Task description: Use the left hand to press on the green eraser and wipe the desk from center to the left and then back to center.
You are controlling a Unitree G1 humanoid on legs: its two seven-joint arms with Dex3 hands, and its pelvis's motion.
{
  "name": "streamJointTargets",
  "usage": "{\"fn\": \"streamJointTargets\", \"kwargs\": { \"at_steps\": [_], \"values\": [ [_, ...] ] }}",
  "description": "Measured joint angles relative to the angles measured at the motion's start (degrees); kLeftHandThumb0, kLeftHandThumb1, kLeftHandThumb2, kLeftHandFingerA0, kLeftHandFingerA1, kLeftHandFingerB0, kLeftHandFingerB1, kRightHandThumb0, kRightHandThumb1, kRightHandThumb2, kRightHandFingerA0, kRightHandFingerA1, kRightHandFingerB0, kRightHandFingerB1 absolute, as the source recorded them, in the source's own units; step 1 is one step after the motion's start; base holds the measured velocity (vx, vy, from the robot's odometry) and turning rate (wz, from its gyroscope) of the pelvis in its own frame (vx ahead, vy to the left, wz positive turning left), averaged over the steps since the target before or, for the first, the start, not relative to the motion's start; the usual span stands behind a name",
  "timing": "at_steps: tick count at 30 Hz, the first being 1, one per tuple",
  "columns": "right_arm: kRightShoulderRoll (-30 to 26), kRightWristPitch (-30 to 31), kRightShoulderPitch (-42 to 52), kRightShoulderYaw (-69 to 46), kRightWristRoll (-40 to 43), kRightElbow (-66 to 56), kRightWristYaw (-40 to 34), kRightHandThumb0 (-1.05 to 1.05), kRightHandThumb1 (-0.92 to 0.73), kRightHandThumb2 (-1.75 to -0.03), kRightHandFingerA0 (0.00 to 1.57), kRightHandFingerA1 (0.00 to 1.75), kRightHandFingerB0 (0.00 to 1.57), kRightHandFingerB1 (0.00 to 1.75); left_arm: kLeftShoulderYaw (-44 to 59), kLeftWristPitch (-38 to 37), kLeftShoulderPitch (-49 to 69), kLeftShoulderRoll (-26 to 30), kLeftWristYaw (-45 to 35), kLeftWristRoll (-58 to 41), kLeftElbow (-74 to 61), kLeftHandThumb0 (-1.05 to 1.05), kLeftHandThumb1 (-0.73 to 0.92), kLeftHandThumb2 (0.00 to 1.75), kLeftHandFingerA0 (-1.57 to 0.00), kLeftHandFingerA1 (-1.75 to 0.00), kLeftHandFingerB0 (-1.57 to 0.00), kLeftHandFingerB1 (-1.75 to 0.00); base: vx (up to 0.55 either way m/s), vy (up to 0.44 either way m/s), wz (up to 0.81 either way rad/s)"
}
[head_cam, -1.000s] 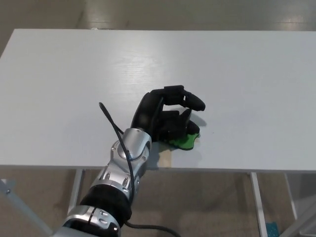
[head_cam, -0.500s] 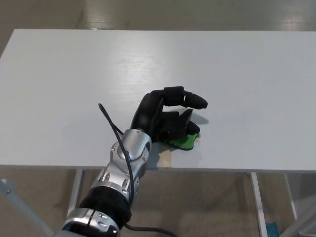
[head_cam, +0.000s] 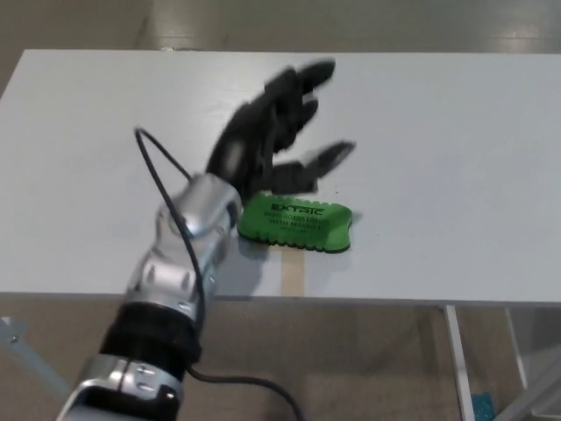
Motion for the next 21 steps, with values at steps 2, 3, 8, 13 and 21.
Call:
{"fn": "streamJointTargets", "kwargs": {
  "at_steps": [2,3,8,13,21],
  "values": [
    [0.0,0.0,-0.1,0.0,0.0,0.0,0.0,-0.38,-0.74,-0.62,0.68,0.59,0.65,0.43,0.0,1.4,-0.1,1.0,-1.4,-1.1,-3.5,-0.81,0.48,0.87,-0.05,-0.04,-0.03,-0.28,0.0,0.0,0.0],
    [0.0,0.0,-0.1,0.0,0.0,0.0,0.0,-0.39,-0.74,-0.62,0.68,0.6,0.65,0.43,0.0,2.0,-0.1,1.5,-2.0,-1.6,-4.8,-0.85,0.52,0.89,-0.1,-0.05,-0.04,-0.25,0.0,0.0,0.0],
    [0.0,0.0,-0.1,0.0,0.0,0.1,0.0,-0.39,-0.74,-0.62,0.67,0.61,0.66,0.44,0.0,6.2,0.3,6.0,-6.8,-5.3,-17.9,-0.89,0.53,0.91,-0.09,-0.12,0.0,-0.22,0.0,0.0,0.0],
    [0.0,0.1,-0.2,0.1,0.0,0.2,0.0,-0.4,-0.74,-0.62,0.66,0.58,0.66,0.44,0.3,8.1,2.4,9.3,-9.5,-7.6,-26.8,-0.88,0.59,0.59,-0.09,-0.26,-0.04,-0.29,0.0,0.0,0.0],
    [0.0,0.3,0.5,-0.2,0.2,0.2,0.4,-0.41,-0.72,-0.62,0.61,0.51,0.54,0.38,5.5,11.2,15.0,16.8,-14.0,-14.1,-42.8,-0.27,0.32,0.88,-0.08,-0.5,-0.11,-0.52,0.0,0.0,0.0]
  ]
}}
